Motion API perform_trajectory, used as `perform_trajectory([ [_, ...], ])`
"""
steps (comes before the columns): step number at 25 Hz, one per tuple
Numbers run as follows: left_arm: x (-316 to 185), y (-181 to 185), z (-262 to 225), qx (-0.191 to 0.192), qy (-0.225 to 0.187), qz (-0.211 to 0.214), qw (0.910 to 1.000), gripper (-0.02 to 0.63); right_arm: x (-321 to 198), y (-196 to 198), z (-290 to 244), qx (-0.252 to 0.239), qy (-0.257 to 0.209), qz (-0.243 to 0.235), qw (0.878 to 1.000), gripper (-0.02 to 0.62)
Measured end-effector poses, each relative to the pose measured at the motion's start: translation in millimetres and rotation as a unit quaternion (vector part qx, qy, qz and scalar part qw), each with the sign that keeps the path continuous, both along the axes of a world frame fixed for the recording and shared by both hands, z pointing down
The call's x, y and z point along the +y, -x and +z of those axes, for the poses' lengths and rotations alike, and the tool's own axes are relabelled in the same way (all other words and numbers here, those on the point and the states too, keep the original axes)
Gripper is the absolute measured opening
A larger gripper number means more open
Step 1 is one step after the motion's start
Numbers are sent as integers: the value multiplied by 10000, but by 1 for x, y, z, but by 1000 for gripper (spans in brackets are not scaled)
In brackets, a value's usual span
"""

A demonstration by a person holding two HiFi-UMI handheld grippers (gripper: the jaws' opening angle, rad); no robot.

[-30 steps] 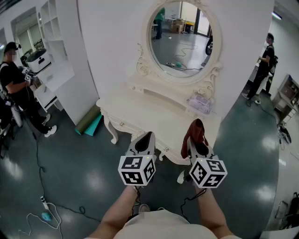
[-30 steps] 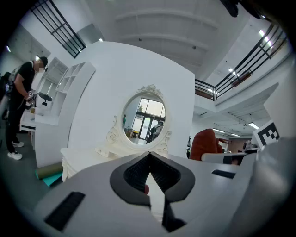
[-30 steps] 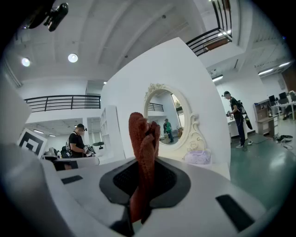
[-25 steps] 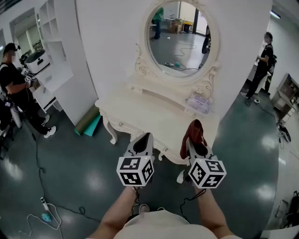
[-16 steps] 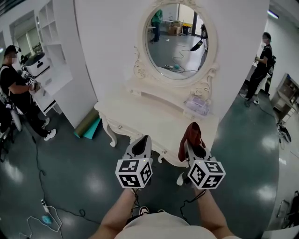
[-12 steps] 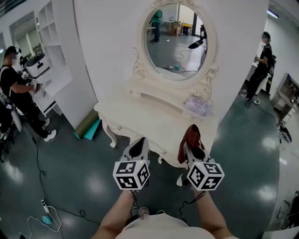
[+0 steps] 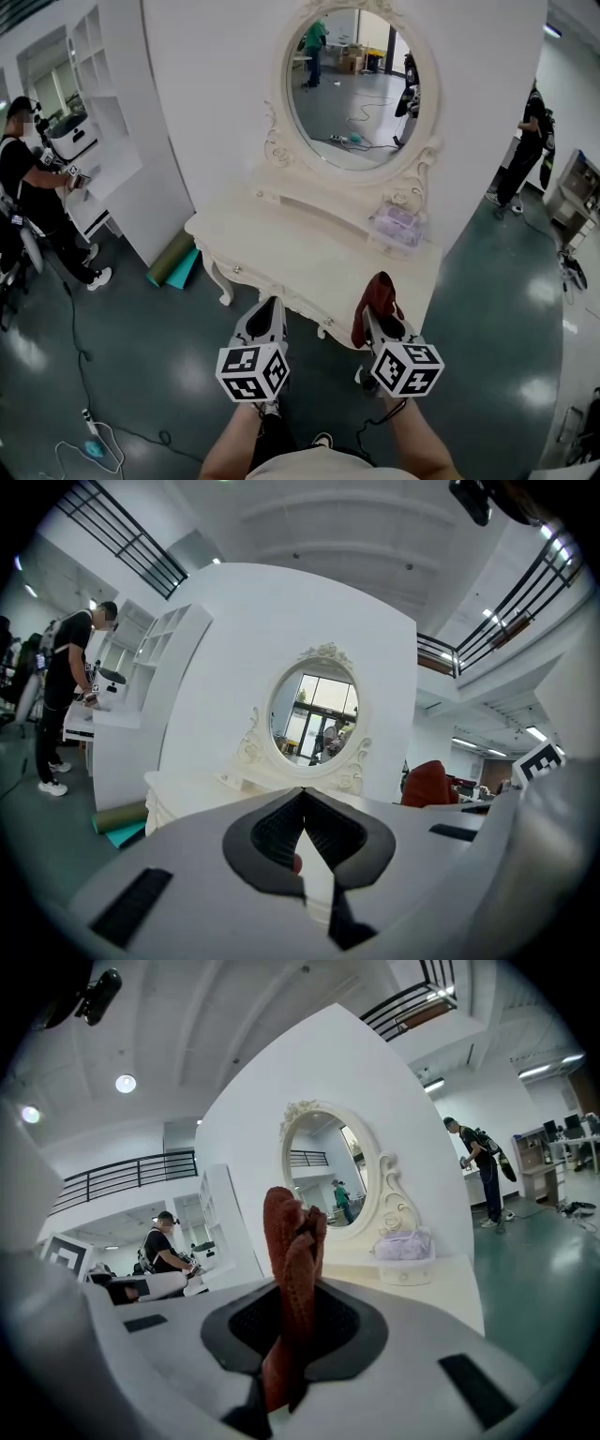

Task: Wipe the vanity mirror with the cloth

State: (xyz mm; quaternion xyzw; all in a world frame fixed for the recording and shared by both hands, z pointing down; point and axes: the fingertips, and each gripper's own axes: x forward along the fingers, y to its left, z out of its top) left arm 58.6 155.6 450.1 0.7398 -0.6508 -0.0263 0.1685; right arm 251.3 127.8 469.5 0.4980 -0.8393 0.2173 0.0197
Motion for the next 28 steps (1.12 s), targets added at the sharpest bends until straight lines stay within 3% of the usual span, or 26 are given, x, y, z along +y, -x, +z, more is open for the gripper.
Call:
perform_trajectory([
  [5,-43,26,-3,-8,-131,192,9997,11,-37,21,0,-7,-37,272,9996,60],
  [18,-160,140,-17,-164,-266,734,9968,11,-140,127,-10,-37,-94,834,9965,60],
  [23,-196,154,-14,-188,-235,1038,9941,11,-161,134,-4,57,-28,1148,9934,60],
  [28,-228,143,2,-119,-97,1337,9909,11,-180,123,3,202,87,1424,9896,60],
])
